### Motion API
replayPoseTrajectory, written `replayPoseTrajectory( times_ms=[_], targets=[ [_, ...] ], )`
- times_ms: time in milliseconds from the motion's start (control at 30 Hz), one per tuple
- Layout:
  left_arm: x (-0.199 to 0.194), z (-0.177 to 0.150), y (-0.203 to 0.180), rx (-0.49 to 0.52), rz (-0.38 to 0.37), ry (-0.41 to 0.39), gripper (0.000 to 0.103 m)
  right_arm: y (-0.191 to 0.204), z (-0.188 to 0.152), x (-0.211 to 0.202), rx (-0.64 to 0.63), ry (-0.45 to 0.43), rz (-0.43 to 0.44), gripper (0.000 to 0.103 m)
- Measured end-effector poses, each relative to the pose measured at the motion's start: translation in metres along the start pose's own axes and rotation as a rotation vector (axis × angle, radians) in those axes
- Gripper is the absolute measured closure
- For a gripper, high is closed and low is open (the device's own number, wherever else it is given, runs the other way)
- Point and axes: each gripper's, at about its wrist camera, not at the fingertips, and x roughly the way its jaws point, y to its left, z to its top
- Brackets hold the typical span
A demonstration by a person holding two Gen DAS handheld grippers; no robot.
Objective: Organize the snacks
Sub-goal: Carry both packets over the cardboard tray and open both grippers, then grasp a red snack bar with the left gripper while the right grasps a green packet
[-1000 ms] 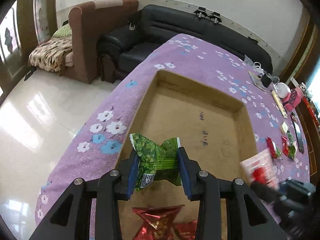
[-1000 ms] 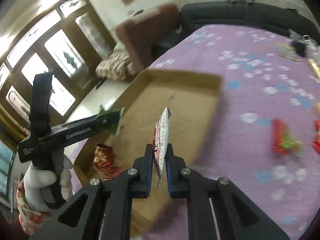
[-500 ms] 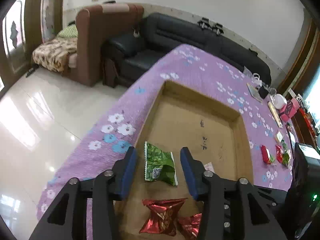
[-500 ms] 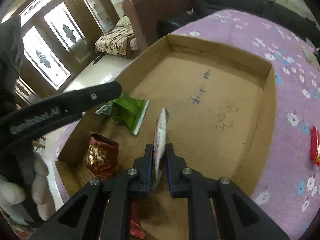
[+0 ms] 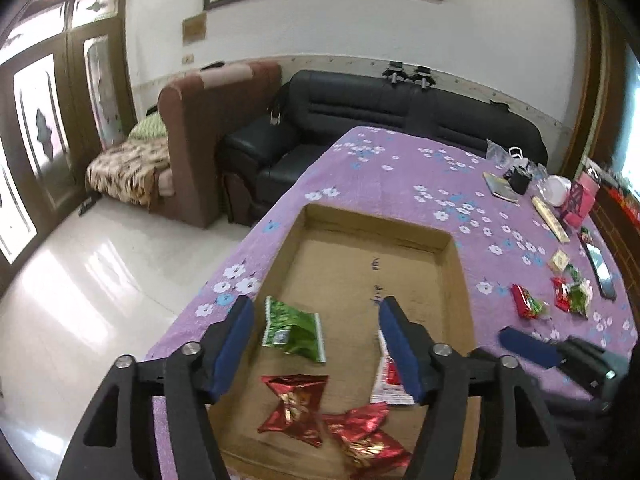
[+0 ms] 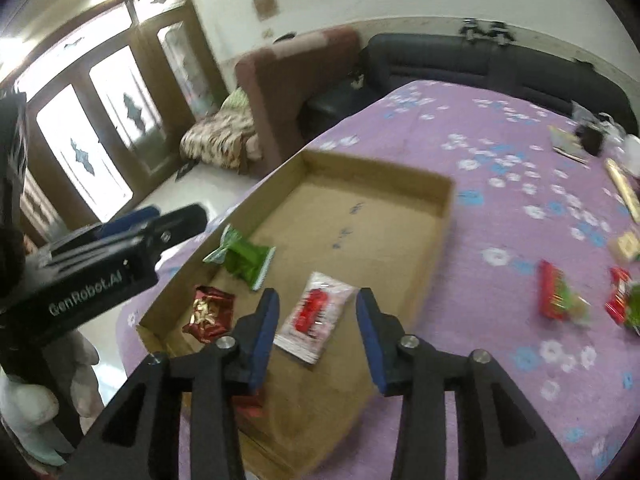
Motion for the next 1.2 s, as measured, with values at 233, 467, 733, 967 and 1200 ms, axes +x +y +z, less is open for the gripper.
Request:
replayPoseTrajectory(
  times_ms=[233, 467, 733, 967, 1200],
  targets=[
    [-0.014, -0.001, -0.044, 0.079, -0.029, -0.015, 0.022, -0.072, -0.018, -0.050, 0.132, -0.077, -0.092, 0.055],
    [-0.019, -0.004, -0.077, 0.134, -0.057, -0.013, 0.018, -0.152, -0.042, -0.079, 0.281, -0.096, -0.197, 0.055],
    [-0.016, -0.012, -0.101, 0.170, -0.083, 0.015, 0.018, -0.198, -0.069, -0.100, 0.349, -0.093, -0.265, 0.055],
    [-0.015, -0.016, -0.103, 0.164, -0.148, 0.039, 0.018, -0.222, -0.080, -0.107, 0.395, -0.083, -0.299, 0.055],
    [-0.012, -0.023, -0.109, 0.164, -0.230, 0.073, 0.018, -0.244, -0.065, -0.110, 0.399, -0.105, -0.368, 0.053]
  ],
)
